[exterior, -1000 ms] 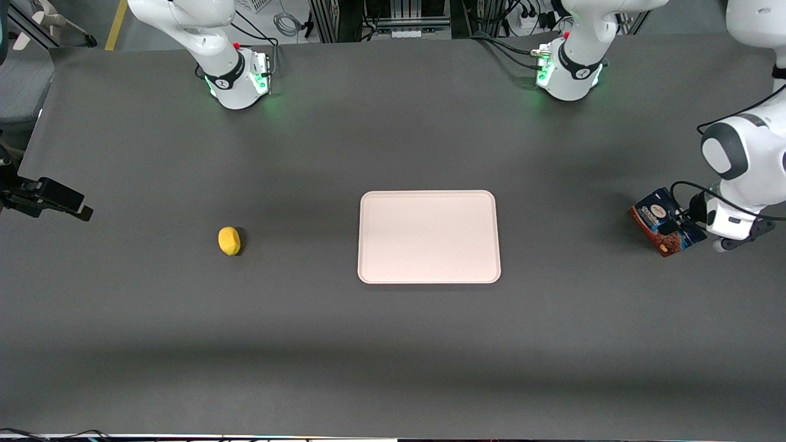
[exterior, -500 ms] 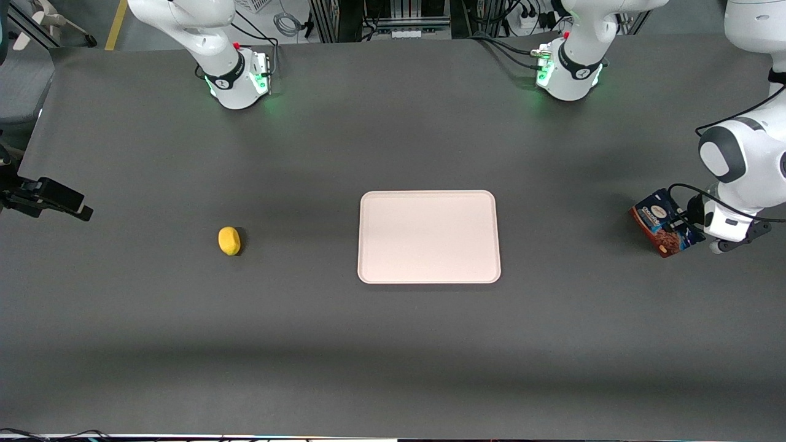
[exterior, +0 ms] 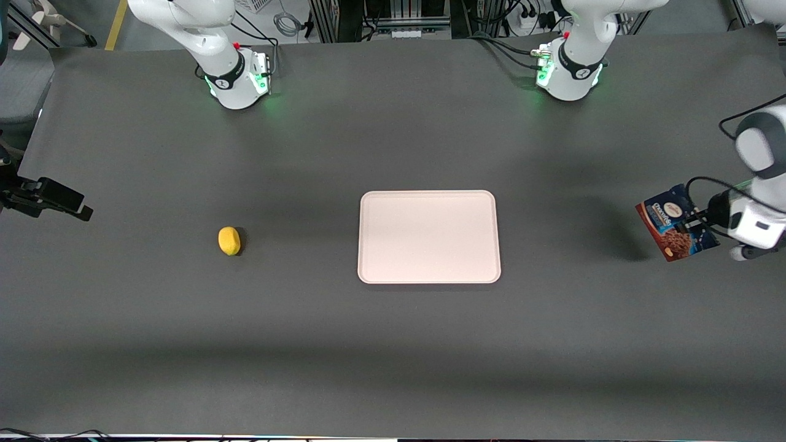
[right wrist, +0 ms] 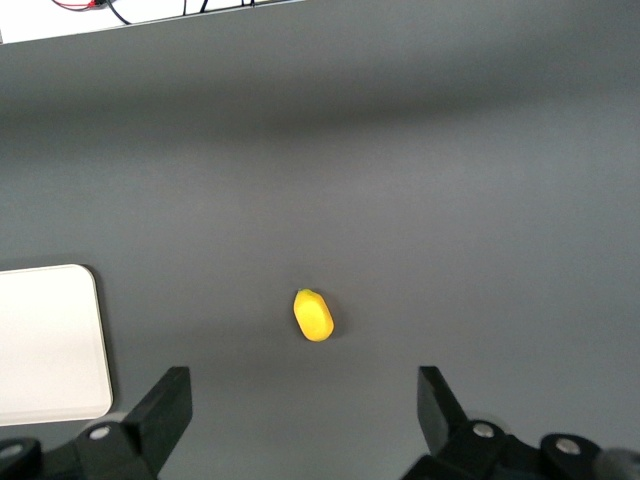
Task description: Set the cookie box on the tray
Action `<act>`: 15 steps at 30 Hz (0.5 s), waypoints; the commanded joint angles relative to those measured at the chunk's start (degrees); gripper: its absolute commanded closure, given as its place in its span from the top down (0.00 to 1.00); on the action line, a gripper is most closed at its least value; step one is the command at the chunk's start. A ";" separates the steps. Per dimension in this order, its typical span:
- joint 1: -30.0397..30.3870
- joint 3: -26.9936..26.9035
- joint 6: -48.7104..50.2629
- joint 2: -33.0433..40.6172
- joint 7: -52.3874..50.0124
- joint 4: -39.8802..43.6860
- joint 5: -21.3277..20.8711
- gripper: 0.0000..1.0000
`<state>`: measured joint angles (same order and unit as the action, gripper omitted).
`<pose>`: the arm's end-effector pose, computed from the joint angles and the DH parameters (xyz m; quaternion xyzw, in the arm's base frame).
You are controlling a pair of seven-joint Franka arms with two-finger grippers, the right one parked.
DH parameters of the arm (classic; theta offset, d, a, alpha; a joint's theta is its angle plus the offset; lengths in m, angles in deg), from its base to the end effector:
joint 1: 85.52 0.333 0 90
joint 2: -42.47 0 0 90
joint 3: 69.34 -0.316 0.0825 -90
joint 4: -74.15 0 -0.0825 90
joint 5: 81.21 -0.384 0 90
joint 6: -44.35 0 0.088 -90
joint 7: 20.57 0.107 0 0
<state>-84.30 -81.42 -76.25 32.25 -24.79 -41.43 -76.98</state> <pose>0.5609 0.1261 0.3593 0.9842 0.1712 -0.0419 0.0157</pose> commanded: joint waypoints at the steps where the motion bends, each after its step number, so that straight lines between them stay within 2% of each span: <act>1: -0.43 5.31 14.49 4.60 -0.78 9.22 0.16 0.00; 9: -0.43 17.96 28.48 6.27 -5.79 19.33 -0.01 0.00; 15: -0.78 29.74 27.53 5.13 -14.75 20.83 -0.10 0.00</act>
<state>-84.88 -59.22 -49.12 39.80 -32.95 -22.93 -76.97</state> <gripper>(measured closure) 0.775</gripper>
